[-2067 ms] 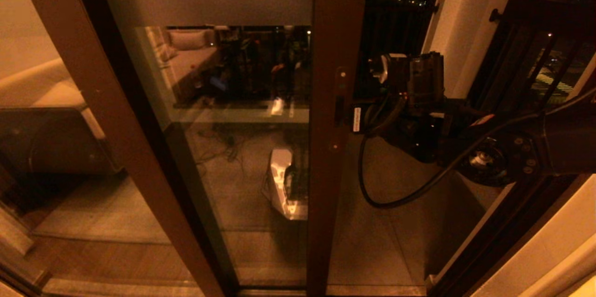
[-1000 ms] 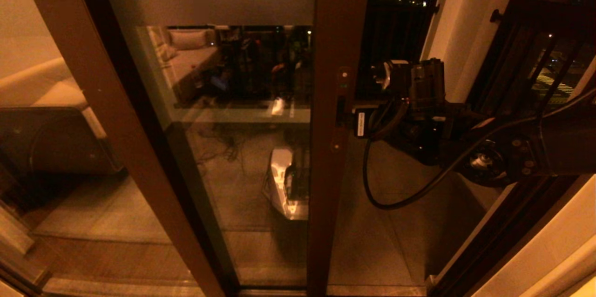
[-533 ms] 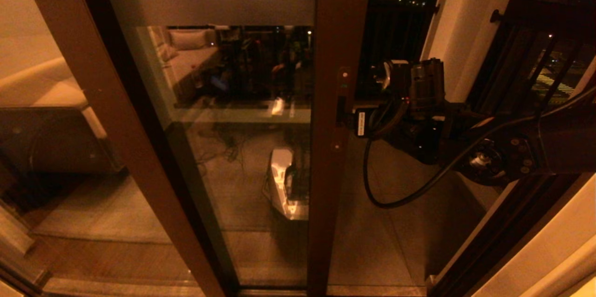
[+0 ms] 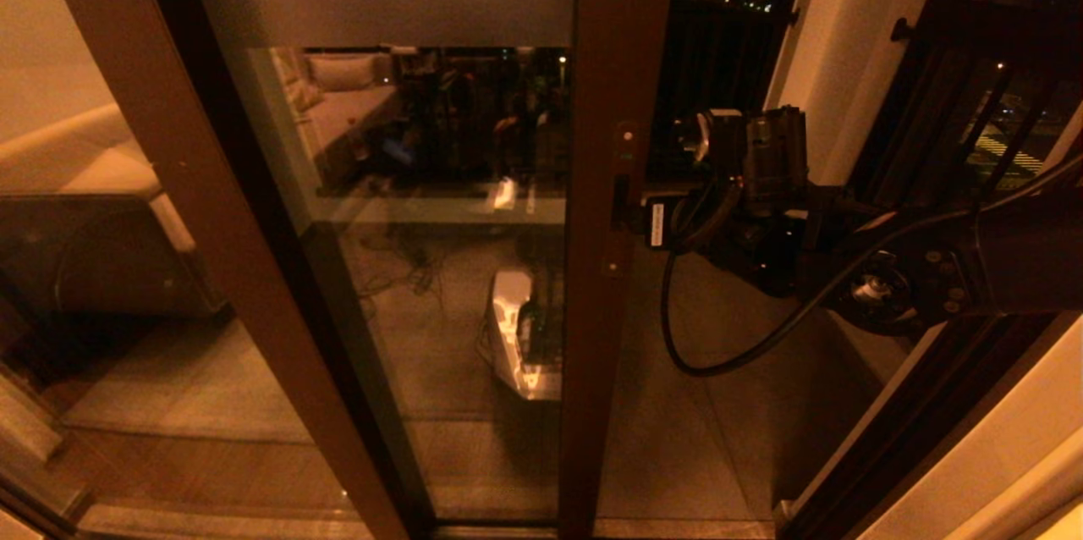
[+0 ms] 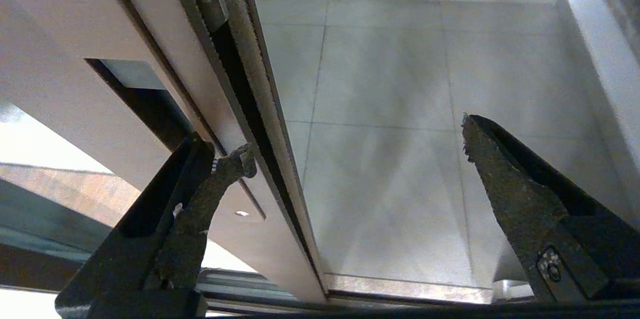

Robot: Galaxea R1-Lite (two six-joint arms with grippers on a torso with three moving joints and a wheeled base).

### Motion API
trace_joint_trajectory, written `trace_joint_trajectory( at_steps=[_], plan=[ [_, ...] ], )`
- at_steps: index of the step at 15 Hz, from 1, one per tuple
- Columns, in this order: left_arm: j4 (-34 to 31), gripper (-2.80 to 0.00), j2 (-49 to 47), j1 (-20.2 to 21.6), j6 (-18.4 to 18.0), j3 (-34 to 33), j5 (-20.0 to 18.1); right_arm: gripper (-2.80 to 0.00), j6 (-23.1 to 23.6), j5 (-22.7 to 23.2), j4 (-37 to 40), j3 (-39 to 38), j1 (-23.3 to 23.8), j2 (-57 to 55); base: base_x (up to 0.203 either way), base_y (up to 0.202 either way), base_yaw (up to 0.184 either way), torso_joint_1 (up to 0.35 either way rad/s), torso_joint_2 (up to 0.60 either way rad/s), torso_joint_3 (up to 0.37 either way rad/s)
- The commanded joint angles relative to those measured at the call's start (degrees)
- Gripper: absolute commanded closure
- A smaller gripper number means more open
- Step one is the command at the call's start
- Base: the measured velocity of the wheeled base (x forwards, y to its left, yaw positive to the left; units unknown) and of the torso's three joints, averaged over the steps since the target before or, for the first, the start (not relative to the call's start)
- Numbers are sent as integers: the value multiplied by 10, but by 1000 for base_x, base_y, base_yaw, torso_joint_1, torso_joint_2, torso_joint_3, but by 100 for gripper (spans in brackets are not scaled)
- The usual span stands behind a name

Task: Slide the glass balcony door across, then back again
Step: Close the slid door

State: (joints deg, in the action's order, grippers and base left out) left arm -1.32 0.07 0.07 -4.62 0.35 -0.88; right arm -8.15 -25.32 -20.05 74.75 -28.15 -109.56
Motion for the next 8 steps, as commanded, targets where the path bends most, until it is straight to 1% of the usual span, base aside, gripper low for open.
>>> trace_joint_trajectory(
  at_steps=[1,8],
  plan=[
    [0,0,0,0,0,0,0,-280,3,-3,-2,0,3,0,0,0,0,0,0,0],
    [0,0,0,0,0,0,0,-280,6,-4,-2,0,13,0,0,0,0,0,0,0]
  ],
)
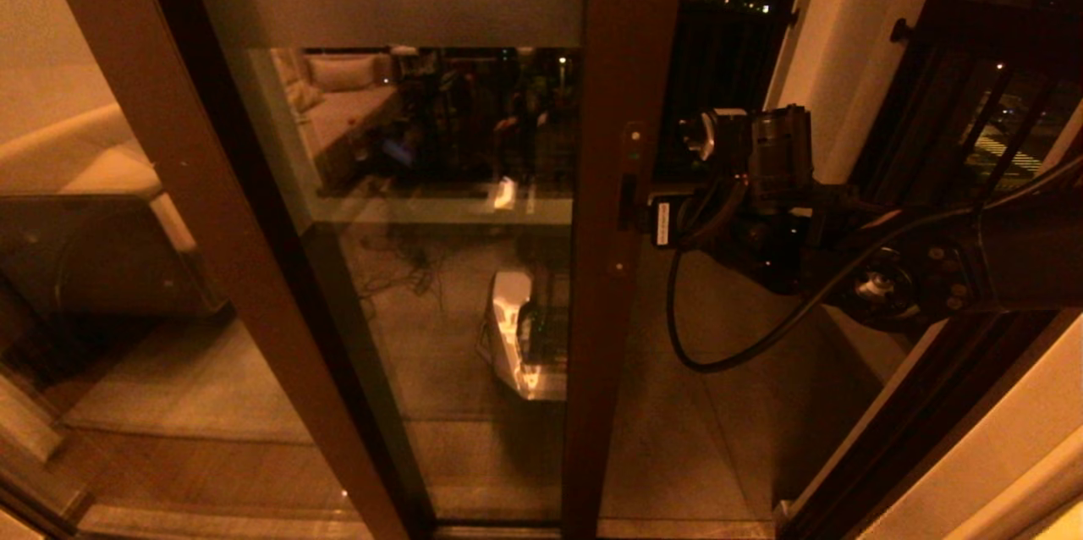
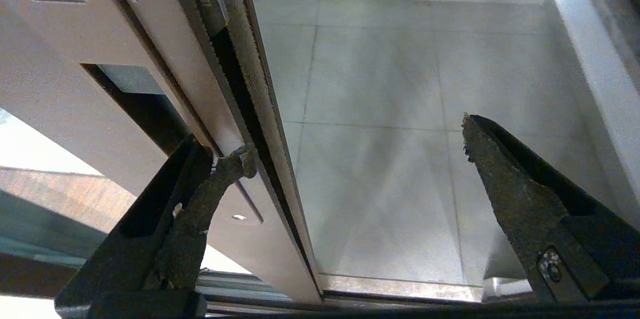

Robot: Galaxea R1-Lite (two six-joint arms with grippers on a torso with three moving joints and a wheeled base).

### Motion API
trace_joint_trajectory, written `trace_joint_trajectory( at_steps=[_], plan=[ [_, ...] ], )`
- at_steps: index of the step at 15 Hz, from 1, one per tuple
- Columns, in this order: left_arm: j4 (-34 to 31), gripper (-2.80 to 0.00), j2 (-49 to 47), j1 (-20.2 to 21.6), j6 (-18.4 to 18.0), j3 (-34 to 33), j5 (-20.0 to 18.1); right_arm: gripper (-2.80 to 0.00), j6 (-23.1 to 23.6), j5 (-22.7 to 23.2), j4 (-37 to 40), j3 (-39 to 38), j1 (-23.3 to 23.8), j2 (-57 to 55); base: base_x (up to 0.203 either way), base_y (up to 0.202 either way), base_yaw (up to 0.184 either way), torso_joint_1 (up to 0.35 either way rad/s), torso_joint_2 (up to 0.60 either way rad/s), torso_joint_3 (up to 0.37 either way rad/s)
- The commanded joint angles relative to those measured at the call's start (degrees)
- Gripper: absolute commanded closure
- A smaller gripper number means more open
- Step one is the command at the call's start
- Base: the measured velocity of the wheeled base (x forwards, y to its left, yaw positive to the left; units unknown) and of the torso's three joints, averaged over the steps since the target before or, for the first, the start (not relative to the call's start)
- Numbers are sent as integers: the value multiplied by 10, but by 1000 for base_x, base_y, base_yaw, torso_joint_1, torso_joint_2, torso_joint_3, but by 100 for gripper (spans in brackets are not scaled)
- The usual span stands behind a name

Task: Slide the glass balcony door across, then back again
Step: Close the slid door

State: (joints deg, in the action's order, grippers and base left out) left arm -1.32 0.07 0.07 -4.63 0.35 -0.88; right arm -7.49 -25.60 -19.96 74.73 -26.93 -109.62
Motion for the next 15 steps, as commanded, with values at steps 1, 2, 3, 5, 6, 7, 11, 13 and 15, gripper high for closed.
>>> trace_joint_trajectory(
  at_steps=[1,2,3,5,6,7,11,13,15],
  plan=[
    [0,0,0,0,0,0,0,-280,-2,-2,-5,0,2,0,0,0,0,0,0,0],
    [0,0,0,-1,0,0,0,-280,-1,-2,-15,-1,3,0,0,0,0,0,0,0],
    [0,0,0,0,0,0,0,-280,-1,-2,-26,-5,3,1,0,0,0,0,0,0],
    [0,0,0,0,0,0,0,-280,-2,-2,-46,-19,3,11,0,0,0,0,0,0],
    [0,0,0,0,0,0,0,-280,-2,-2,-68,-37,3,23,0,0,0,0,0,0],
    [0,0,0,0,0,0,0,-280,4,-1,-83,-62,0,40,0,0,0,0,0,0],
    [0,0,0,0,0,0,0,-280,34,-4,-105,-122,-19,89,0,0,0,0,0,0],
    [0,0,0,-1,0,0,0,-280,33,-19,-115,-133,-34,99,0,0,0,0,0,0],
    [0,0,0,0,0,0,0,-280,33,-26,-119,-145,-56,107,0,0,0,0,0,0]
  ],
)
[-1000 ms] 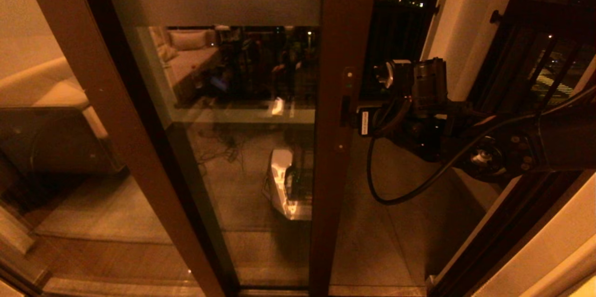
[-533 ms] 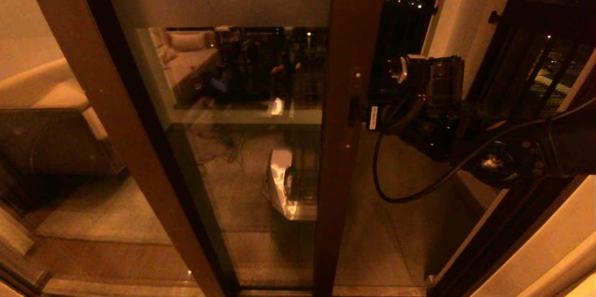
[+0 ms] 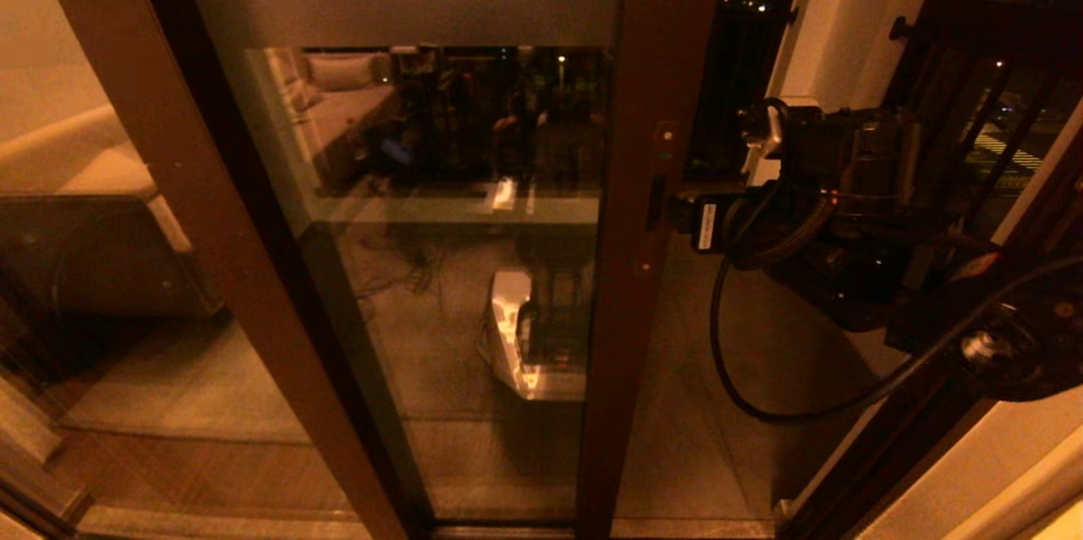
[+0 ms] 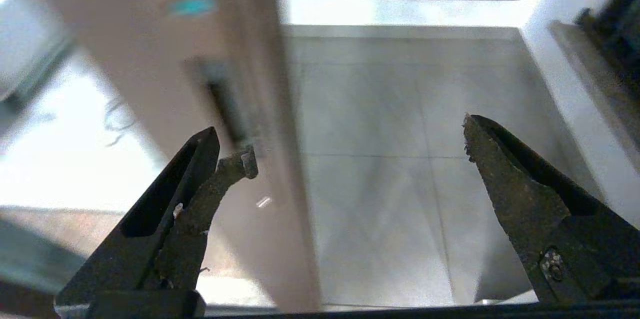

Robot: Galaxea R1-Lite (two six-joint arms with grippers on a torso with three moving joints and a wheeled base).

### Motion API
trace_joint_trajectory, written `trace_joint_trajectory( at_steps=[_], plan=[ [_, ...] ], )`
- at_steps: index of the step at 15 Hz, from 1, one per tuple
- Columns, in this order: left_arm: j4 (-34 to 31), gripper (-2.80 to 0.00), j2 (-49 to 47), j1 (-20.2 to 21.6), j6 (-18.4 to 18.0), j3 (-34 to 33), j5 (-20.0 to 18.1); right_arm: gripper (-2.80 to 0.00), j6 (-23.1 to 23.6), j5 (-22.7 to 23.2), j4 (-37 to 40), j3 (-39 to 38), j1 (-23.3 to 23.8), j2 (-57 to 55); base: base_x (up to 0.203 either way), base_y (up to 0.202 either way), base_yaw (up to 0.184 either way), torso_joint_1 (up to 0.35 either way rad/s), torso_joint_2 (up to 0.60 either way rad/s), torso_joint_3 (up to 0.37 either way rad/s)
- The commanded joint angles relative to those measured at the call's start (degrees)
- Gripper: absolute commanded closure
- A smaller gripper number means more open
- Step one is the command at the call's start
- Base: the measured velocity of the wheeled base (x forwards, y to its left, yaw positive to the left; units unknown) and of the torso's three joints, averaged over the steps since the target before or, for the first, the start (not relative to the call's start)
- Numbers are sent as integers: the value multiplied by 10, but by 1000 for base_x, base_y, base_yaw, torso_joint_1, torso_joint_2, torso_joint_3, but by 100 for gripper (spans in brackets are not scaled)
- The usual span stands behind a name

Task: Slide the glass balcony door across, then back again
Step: Close the slid door

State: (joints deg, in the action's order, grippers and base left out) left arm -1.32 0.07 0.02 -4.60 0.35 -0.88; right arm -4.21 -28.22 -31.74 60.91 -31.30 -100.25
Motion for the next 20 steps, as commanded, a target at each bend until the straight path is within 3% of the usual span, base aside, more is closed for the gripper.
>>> trace_joint_trajectory(
  at_steps=[1,20],
  plan=[
    [0,0,0,1,-1,0,0,-280,0,0,-2,-9,-17,13,0,0,0,0,0,0],
    [0,0,0,1,-1,0,0,-280,-1,0,-19,44,23,-64,0,0,0,0,0,0]
  ],
)
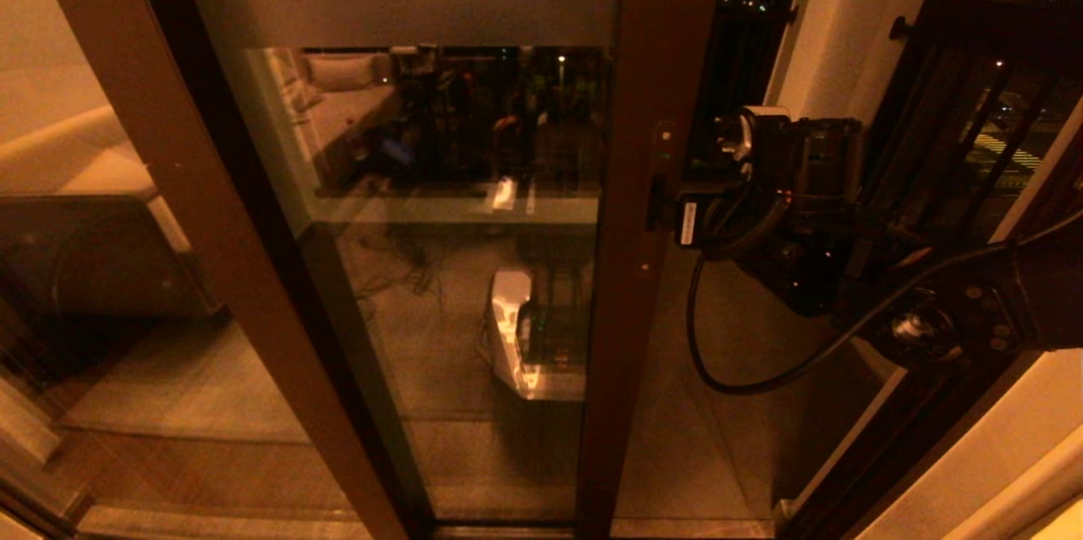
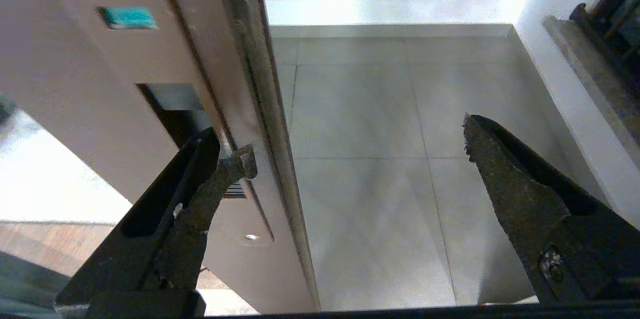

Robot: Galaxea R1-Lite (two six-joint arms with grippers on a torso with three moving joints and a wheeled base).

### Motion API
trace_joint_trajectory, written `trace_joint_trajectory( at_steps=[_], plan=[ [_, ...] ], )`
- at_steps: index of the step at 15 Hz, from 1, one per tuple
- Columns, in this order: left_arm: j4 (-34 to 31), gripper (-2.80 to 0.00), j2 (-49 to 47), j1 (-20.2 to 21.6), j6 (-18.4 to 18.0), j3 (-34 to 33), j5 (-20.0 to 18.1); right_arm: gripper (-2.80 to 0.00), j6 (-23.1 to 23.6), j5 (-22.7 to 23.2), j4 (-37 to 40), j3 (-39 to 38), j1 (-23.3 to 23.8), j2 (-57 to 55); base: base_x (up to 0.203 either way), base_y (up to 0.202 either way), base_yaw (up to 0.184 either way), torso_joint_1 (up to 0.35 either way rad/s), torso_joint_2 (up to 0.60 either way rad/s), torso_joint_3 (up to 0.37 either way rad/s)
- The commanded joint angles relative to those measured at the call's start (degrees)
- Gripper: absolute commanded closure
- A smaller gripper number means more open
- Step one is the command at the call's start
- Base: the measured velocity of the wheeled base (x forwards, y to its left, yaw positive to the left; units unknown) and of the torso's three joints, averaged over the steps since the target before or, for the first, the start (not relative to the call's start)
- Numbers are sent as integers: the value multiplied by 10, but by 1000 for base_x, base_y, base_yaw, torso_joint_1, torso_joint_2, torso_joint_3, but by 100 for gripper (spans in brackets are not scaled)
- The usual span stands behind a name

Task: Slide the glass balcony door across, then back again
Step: Close the slid door

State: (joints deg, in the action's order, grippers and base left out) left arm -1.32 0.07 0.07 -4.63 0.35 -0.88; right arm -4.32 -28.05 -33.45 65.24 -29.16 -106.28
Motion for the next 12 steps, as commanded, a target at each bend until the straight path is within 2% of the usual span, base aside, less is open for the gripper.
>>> trace_joint_trajectory(
  at_steps=[1,12],
  plan=[
    [0,0,0,0,0,0,0,-280,0,-2,-2,1,7,-4,0,0,0,0,0,0],
    [0,0,0,-1,0,0,0,-280,2,-2,-3,4,45,-18,0,0,0,0,0,0]
  ],
)
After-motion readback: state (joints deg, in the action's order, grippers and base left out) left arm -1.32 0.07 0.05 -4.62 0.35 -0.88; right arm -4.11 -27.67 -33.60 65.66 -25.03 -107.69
